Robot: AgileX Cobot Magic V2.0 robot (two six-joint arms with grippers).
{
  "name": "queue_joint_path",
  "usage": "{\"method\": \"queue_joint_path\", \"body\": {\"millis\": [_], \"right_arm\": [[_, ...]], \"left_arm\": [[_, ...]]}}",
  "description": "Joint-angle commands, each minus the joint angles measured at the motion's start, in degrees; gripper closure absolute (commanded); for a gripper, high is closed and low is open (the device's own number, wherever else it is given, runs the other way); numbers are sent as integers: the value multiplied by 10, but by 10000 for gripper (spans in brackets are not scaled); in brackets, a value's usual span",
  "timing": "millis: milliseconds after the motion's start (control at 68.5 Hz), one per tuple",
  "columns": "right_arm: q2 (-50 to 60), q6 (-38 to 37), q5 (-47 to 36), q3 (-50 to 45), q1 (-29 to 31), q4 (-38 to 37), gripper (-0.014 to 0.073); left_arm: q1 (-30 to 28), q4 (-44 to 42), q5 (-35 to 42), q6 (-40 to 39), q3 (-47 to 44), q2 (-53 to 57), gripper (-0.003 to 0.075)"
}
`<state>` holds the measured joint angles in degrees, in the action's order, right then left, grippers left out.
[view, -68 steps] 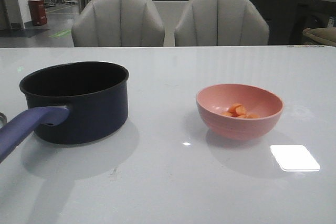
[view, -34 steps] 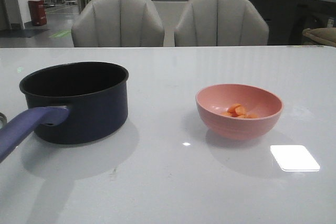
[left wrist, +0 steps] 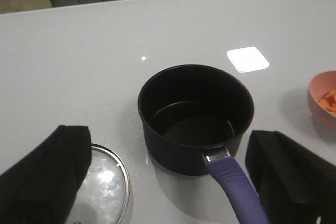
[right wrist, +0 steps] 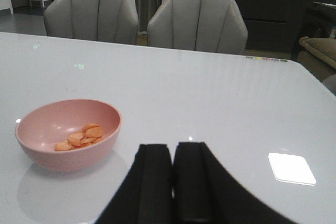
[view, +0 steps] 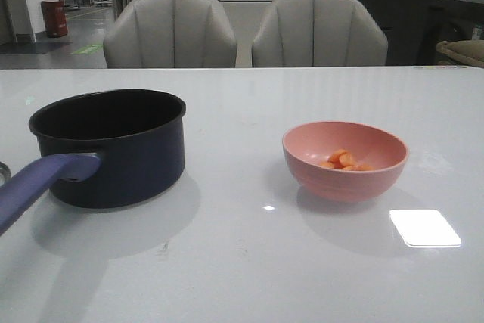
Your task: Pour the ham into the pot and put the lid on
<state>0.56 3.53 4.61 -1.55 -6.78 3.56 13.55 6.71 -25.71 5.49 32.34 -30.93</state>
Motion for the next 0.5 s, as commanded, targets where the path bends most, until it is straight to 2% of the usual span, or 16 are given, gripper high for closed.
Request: {"method": "queue_joint_path", "body": {"millis": [0, 307, 482], "right_arm": [[11, 0, -50, 3, 2, -7, 448], [11, 0, -50, 3, 2, -7, 448], [11, 0, -56, 3, 2, -7, 448]], "left_arm": [[17, 7, 47, -1, -21, 71, 82], [29, 11, 37, -1, -106, 280, 82], [29, 16, 45, -1, -126, 310, 82]]}}
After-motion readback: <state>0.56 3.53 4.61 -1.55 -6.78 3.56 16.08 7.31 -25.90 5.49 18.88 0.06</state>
